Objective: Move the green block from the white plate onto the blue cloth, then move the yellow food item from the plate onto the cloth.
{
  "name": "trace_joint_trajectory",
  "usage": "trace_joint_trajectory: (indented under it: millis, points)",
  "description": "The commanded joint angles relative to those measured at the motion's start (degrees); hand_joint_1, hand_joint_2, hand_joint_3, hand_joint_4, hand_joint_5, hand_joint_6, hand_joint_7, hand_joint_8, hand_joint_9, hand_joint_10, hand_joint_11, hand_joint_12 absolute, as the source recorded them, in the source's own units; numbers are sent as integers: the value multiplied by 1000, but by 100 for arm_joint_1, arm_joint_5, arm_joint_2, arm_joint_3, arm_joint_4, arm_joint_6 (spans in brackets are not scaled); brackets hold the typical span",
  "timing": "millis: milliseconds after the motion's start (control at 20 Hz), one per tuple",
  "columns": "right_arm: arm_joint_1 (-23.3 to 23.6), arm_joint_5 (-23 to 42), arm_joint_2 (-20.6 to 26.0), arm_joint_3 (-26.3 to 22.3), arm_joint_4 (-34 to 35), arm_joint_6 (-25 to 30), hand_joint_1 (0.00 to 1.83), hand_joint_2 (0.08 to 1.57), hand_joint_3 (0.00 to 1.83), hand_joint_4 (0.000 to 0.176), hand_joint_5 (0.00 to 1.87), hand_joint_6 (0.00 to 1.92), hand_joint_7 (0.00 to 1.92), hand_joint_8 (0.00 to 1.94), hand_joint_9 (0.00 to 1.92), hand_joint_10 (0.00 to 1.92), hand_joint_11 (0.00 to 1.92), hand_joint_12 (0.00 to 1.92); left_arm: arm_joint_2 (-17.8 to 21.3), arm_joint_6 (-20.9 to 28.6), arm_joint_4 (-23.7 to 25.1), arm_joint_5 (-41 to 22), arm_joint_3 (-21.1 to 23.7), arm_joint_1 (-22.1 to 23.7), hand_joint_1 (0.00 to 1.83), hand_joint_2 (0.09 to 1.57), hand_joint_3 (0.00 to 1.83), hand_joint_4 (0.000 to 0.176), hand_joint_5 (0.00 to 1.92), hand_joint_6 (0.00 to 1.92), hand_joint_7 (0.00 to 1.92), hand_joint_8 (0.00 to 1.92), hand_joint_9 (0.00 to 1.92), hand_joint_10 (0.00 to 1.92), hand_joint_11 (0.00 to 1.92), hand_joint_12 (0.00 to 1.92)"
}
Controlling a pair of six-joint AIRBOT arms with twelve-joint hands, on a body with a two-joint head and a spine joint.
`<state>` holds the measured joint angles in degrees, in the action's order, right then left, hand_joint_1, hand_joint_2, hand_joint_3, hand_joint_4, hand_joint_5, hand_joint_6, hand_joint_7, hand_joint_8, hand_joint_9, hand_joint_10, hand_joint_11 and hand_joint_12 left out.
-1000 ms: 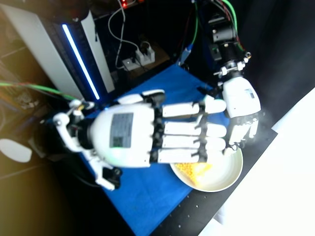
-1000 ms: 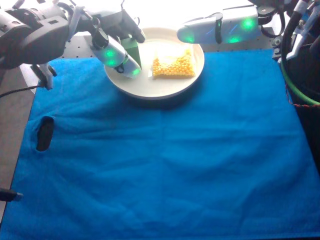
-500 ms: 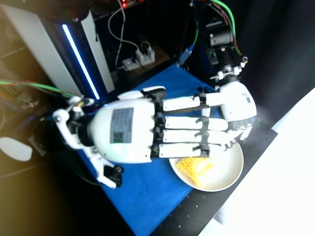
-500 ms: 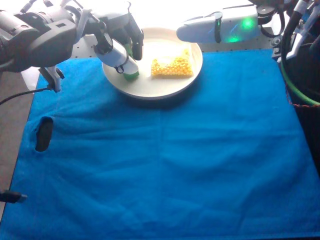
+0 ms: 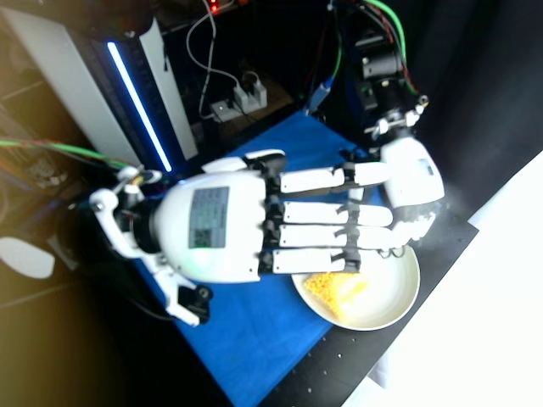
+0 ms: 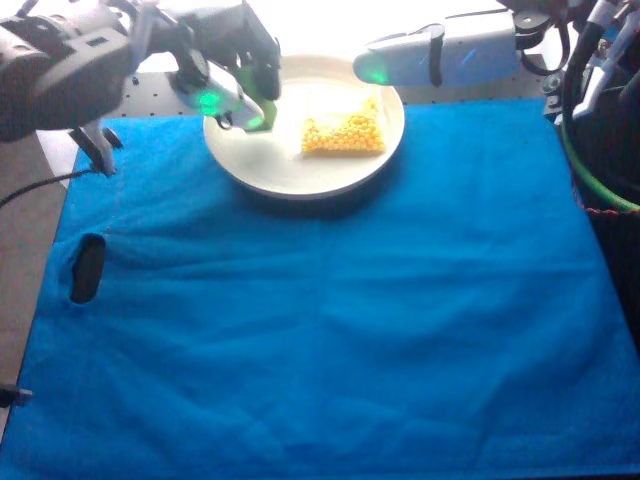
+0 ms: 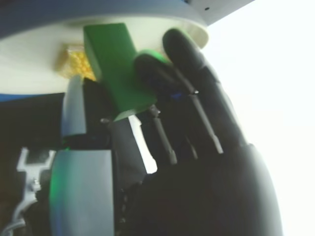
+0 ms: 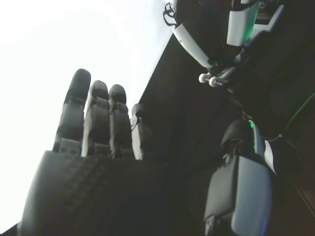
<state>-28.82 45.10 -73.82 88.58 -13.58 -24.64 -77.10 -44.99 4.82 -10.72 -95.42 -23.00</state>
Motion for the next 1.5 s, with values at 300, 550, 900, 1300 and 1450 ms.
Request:
trace_joint_trajectory:
  millis: [300,550,900,1300,1450]
  points:
    - [84,669,0,-20,189,25,385,876,0,121,72,3,207,9,163,2,0,673,997,1280,1602,-1634,1027,354,1253,1086,0,0,1112,596,1003,1122,855,1057,668,1615]
    - [82,668,56,-21,247,25,395,882,7,111,82,5,236,12,181,20,0,578,1500,2197,2574,-2143,1494,289,1263,1130,0,0,1016,634,937,1308,855,1128,625,1642]
    - [82,666,165,-16,331,25,419,844,0,130,93,0,232,0,218,0,0,701,2213,2198,3496,-2461,2460,245,1269,1102,0,0,1038,606,1025,1161,968,1163,772,1615]
    - [82,662,172,2,349,25,447,869,4,120,106,0,193,0,227,1,0,744,2235,2686,4156,-2385,2631,-174,1241,1079,1,0,1032,781,1094,918,1156,618,957,1253]
    - [82,662,173,0,349,25,463,884,7,114,117,2,246,11,255,8,0,789,2192,2686,4296,-2227,2683,-418,1242,1069,0,5,1101,697,1075,919,1177,367,865,1166]
